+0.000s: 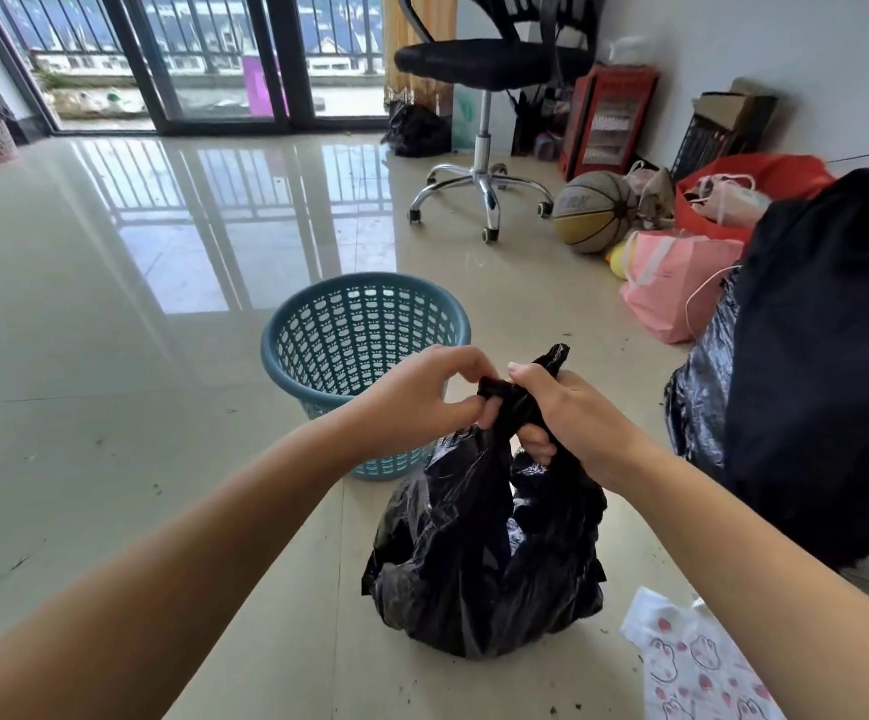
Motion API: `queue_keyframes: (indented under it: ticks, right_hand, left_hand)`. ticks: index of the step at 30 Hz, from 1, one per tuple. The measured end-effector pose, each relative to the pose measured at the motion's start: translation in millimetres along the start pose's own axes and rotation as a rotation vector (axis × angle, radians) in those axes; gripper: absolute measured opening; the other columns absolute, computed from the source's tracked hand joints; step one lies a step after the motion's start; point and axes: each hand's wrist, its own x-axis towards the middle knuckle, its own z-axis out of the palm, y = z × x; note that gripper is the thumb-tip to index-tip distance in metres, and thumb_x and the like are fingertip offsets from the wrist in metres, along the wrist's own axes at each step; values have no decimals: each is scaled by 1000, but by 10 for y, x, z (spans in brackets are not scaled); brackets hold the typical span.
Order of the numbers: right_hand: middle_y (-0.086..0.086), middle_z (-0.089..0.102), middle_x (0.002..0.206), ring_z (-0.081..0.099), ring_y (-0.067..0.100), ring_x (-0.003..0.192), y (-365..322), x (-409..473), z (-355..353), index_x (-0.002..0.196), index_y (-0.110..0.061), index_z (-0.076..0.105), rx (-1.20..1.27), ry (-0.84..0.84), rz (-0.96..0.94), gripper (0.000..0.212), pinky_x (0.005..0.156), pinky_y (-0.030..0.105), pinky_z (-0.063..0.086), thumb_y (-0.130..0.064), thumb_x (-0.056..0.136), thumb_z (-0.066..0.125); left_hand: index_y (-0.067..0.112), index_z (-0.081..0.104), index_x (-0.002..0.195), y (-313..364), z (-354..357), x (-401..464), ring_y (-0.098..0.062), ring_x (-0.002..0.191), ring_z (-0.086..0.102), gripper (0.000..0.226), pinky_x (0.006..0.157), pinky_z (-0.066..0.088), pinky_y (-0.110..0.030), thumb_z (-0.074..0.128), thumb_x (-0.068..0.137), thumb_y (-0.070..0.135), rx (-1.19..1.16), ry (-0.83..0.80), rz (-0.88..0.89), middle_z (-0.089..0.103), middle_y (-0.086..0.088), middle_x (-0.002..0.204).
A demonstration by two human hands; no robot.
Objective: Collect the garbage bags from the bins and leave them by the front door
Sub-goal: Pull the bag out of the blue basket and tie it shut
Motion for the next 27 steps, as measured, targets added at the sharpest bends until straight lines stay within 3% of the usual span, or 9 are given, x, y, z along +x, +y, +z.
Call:
queue_keyframes:
  ticks: [5,8,10,12,15,18,22,24,27]
  right_hand:
    - [-5,40,45,35,13,42,68,53,-42,92,-10,54,75,52,-4,28,46,26,35,-22,99,30]
    - [-5,38,45,34,13,41,133,66,-43,103,-5,56,189,-43,63,34,49,24,43,-25,100,28]
    - [-5,36,45,31,12,40,189,66,-34,97,-8,63,204,-107,111,40,51,25,45,-31,101,30]
    - [-5,38,46,28,10,37,217,73,-38,94,-10,59,241,-101,124,36,45,23,39,-34,101,33]
    - [-4,46,50,30,8,39,228,89,-96,90,-12,62,406,-47,110,38,37,18,26,-36,100,35]
    - [-4,52,58,34,6,43,201,54,-170,79,-17,72,423,-142,84,40,38,17,23,-40,95,43]
    - [-7,56,59,38,6,47,212,-17,-193,82,-15,69,83,-252,43,17,40,14,25,-11,92,55]
    - [-3,54,57,40,9,44,248,-10,-153,86,-15,60,-45,-152,42,18,40,16,31,0,90,51]
    - [3,57,75,56,14,47,310,28,-85,94,-16,46,-337,91,-22,16,51,19,46,-1,89,52]
  left_hand:
    - [18,56,85,-49,40,106,-4,77,56,7,76,47,-20,57,87,12,10,267,-71,60,6,82]
    - [12,57,88,-82,68,122,-5,70,57,5,71,51,-21,54,90,10,-278,384,-232,62,3,79]
    - [8,56,98,-84,141,103,-14,87,65,9,86,55,-32,52,94,15,-614,294,-333,67,-10,95]
    - [14,51,116,-124,234,53,-12,104,64,28,93,53,-31,55,93,29,-805,65,-348,65,-6,113]
    - [44,41,124,-184,413,-58,14,99,59,46,84,49,-12,64,86,33,-573,-347,-277,64,31,102]
    - [24,65,97,-282,567,-76,-8,79,62,10,84,53,-34,56,91,23,-432,-278,-352,67,7,85]
    - [10,70,83,-391,490,-44,-17,71,65,23,71,55,-27,50,91,6,-974,-78,-518,71,-7,79]
    - [8,63,79,-433,467,-66,-15,61,61,20,63,54,-24,49,92,11,-1050,-177,-524,65,-5,68]
    - [10,67,92,-473,495,-107,-17,63,60,42,79,54,-31,40,97,41,-1144,-442,-558,63,-3,71]
